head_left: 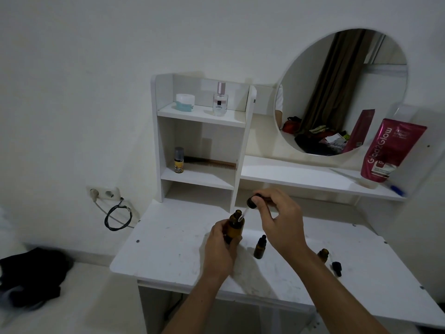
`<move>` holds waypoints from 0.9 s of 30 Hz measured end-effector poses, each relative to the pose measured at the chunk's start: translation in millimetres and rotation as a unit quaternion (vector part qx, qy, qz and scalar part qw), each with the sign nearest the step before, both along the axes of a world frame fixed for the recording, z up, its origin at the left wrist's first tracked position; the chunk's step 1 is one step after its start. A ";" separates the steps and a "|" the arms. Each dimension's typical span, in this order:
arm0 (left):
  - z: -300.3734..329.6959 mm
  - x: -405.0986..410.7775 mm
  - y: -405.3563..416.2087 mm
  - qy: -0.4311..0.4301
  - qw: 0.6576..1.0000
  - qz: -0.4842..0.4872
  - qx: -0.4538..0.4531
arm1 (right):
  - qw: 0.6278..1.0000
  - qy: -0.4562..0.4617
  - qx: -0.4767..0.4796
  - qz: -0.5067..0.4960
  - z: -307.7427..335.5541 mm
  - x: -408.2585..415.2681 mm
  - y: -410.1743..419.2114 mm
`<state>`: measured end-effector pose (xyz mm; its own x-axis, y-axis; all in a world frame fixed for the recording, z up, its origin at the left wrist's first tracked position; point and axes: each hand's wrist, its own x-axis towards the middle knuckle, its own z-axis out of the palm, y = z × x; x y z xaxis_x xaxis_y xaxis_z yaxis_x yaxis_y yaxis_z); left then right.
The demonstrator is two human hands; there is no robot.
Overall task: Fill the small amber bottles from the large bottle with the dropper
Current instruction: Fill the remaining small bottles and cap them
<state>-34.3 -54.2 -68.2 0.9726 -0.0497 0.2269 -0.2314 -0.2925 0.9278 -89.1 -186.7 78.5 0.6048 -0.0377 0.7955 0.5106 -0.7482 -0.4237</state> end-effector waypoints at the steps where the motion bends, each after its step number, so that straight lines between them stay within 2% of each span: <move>1: -0.8 0.1 -0.3 0.001 1.000 0.002 0.004 | 1.000 -0.005 0.006 -0.006 0.3 0.9 -0.4; 6: -1.4 -2.4 -3.2 0.000 1.000 0.001 0.003 | 0.999 -0.029 0.009 -0.020 5.5 8.2 -1.8; 10: -1.0 -2.8 -5.4 0.015 1.000 0.005 -0.008 | 0.999 -0.018 -0.024 -0.028 0.1 15.0 -5.0; 15: -1.1 -2.1 -7.0 0.011 1.000 0.002 -0.010 | 0.999 0.009 -0.019 -0.024 -7.0 21.0 -6.4; 22: -1.3 -2.5 -6.6 0.009 1.000 0.004 0.001 | 0.993 0.110 -0.033 -0.010 -16.5 39.3 -1.0; 27: -1.5 -2.4 -7.8 0.016 1.000 0.009 0.019 | 0.985 0.169 -0.009 -0.017 -32.2 44.7 1.8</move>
<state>-36.7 -61.9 -69.8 0.9802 -0.0406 0.1936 -0.1960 -0.3320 0.9227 -44.4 -184.9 46.3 0.8341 -0.0507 0.5492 0.3164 -0.7716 -0.5518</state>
